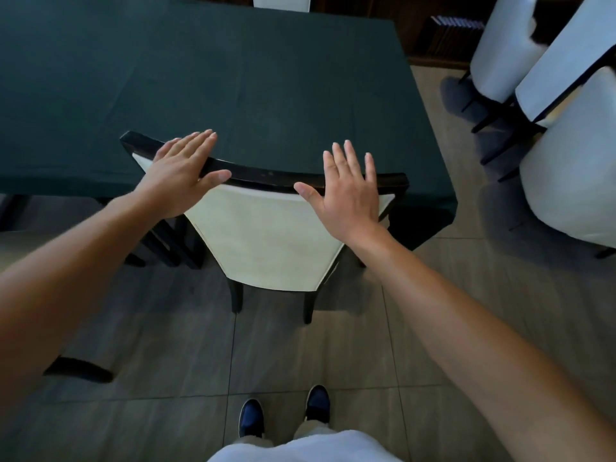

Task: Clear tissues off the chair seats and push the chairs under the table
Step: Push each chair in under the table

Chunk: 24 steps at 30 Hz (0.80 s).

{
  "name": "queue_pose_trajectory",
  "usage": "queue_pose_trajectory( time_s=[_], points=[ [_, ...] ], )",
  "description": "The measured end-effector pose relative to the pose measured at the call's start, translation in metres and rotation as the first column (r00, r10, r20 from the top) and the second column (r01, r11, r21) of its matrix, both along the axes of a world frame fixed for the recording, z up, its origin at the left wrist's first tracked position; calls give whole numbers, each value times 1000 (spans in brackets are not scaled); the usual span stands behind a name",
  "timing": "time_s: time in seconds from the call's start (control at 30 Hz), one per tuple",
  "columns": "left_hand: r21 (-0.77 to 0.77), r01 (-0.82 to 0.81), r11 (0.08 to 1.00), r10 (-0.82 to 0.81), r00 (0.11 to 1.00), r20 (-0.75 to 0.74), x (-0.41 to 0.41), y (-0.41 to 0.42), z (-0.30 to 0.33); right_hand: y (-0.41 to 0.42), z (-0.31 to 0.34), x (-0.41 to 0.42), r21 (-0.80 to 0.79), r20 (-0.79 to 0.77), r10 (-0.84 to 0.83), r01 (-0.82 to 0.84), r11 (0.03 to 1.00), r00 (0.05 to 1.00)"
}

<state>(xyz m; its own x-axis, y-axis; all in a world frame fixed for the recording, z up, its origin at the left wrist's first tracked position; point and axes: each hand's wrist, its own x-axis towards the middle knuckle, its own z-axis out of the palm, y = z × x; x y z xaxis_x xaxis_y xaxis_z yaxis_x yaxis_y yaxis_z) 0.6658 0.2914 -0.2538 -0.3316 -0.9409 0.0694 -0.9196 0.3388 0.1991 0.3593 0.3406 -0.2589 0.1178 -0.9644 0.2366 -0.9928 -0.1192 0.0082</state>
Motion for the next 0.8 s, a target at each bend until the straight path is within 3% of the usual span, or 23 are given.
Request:
queue_pose_trajectory(
  time_s=[0.2, 0.37, 0.53, 0.8],
  points=[
    [-30, -83, 996, 83, 997, -3, -10, 4, -3, -21, 6, -13, -27, -16, 83, -84, 996, 996],
    [-9, -214, 977, 212, 973, -88, -17, 29, -16, -35, 7, -19, -109, -47, 210, -214, 971, 977],
    [-56, -308, 950, 294, 939, -176, -41, 56, -38, -42, 6, -39, -66, -94, 284, -290, 955, 954],
    [-143, -222, 964, 208, 972, -111, -118, 41, -42, -29, -15, -114, 35, -55, 89, -88, 996, 994]
  ],
)
